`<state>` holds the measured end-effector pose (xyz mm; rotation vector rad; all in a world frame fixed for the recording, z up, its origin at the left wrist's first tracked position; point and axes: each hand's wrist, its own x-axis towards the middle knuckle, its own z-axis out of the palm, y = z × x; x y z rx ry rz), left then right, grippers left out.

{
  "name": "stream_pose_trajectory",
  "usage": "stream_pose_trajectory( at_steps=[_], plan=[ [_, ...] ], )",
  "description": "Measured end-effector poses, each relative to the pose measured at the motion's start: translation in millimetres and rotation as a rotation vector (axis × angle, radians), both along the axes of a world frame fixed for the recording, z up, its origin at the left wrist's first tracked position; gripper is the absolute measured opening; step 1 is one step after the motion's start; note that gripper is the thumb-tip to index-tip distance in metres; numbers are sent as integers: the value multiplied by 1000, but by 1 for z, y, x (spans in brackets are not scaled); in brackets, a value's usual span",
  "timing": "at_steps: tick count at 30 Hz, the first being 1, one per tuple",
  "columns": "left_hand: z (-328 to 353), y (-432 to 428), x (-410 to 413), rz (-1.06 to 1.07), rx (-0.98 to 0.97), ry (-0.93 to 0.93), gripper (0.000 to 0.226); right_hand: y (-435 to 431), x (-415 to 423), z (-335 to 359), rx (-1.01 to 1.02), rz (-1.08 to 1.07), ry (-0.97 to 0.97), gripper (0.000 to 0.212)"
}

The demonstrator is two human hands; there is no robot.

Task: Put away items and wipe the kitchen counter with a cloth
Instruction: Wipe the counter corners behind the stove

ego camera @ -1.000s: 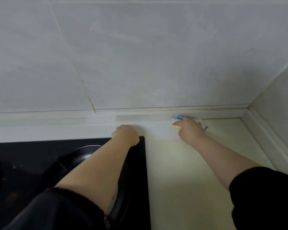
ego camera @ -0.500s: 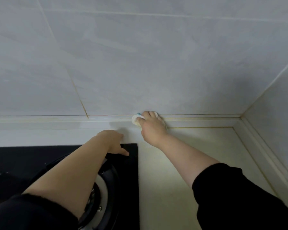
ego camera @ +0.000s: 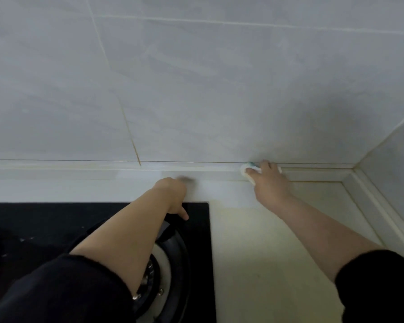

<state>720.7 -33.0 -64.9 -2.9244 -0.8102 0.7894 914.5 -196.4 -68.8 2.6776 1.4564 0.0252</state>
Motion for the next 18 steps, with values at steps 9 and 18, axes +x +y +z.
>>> stream_pose_trajectory(
  at_steps=[9,18],
  plan=[
    [-11,15,-18,-13,-32,-90,74,99,-102,10,121,420,-13,43],
    [-7,20,-24,92,-187,-122,73,22,-20,0,64,-55,-19,49]
  ],
)
